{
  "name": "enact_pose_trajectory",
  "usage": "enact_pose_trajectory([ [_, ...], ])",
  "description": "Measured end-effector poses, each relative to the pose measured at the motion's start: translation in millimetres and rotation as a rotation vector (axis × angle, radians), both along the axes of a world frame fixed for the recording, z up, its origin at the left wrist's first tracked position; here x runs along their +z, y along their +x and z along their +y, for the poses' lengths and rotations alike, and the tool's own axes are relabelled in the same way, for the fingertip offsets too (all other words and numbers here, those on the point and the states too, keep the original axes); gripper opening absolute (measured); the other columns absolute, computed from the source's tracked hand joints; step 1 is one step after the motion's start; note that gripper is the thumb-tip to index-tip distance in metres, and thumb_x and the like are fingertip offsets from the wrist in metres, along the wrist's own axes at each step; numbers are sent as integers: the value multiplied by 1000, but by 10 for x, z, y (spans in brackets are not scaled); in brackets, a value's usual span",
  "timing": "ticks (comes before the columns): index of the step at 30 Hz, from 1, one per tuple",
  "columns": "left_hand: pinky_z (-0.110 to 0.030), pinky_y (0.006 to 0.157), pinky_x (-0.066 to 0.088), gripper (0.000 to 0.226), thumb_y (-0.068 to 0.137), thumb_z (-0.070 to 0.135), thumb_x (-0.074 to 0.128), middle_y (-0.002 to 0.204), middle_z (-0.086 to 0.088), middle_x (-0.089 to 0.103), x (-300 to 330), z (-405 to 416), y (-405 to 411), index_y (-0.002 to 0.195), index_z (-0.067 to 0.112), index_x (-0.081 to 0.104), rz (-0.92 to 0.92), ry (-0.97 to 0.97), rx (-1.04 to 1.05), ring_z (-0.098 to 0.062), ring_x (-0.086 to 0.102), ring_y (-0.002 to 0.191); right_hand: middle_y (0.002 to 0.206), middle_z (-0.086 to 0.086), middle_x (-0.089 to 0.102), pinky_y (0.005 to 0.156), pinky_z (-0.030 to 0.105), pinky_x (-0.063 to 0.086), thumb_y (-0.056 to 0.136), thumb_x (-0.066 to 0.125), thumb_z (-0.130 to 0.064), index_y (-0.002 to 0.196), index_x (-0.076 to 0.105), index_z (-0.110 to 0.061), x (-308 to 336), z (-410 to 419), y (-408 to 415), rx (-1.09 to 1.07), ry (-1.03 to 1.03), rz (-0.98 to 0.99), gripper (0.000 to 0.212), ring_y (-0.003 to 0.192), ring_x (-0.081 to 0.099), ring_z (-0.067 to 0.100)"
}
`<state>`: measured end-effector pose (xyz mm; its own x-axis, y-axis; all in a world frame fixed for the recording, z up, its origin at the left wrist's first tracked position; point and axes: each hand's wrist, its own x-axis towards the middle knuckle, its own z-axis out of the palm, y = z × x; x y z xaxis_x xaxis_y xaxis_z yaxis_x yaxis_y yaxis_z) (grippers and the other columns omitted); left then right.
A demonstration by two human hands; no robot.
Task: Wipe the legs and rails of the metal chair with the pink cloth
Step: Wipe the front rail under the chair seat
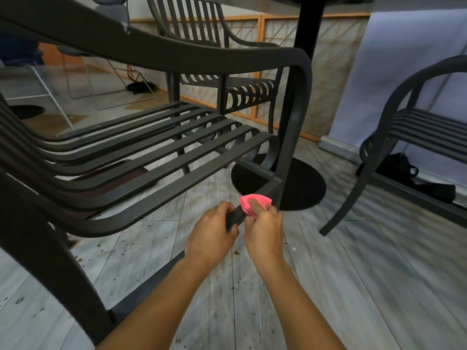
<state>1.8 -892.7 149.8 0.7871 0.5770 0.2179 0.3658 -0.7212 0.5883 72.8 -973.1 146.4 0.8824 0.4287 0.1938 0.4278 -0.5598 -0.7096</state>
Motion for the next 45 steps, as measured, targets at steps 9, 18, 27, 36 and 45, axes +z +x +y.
enact_pose_trajectory([
  [9, -27, 66, 55, 34, 87, 12, 52, 113, 7, 58, 75, 9, -76, 115, 30, 43, -80, -208, 26, -7, 63, 78, 97, -9, 64, 55, 14, 48, 92, 51, -13, 113, 61, -29, 70, -386, 134, 84, 169, 203, 28, 76, 60, 2],
  [18, -30, 70, 59, 33, 88, 15, 55, 112, 9, 58, 12, 32, -40, 114, 32, 44, -81, -189, 42, -9, 64, 78, 111, 8, 56, 71, 37, 56, 92, 50, -22, 120, 55, -28, 308, -14, 1000, -45, 127, 62, 29, 90, 59, 23],
  [27, -2, 69, 32, 31, 90, 27, 57, 114, 12, 58, -81, 74, -23, 121, 30, 55, -67, 18, 7, 1, 52, 88, 120, 14, 43, 90, 42, 46, 92, 51, -22, 118, 54, -18, 267, 224, 1187, -45, -138, 81, 27, 106, 47, 30],
  [36, -13, 79, 40, 30, 91, 26, 56, 117, 9, 57, -49, 56, -12, 121, 26, 57, -25, 50, 13, -3, 53, 94, 105, 8, 58, 83, 47, 52, 90, 49, -31, 111, 58, -33, 49, 112, 1016, 19, -20, 164, 23, 97, 57, 28],
  [45, -28, 92, 45, 43, 93, 32, 49, 136, 8, 46, 23, -98, -223, 136, 26, 43, 113, 240, -8, -13, 48, 116, 107, 8, 58, 80, 37, 52, 92, 48, -21, 118, 57, -29, 93, -77, 534, 155, -60, 97, 28, 92, 59, 22],
])
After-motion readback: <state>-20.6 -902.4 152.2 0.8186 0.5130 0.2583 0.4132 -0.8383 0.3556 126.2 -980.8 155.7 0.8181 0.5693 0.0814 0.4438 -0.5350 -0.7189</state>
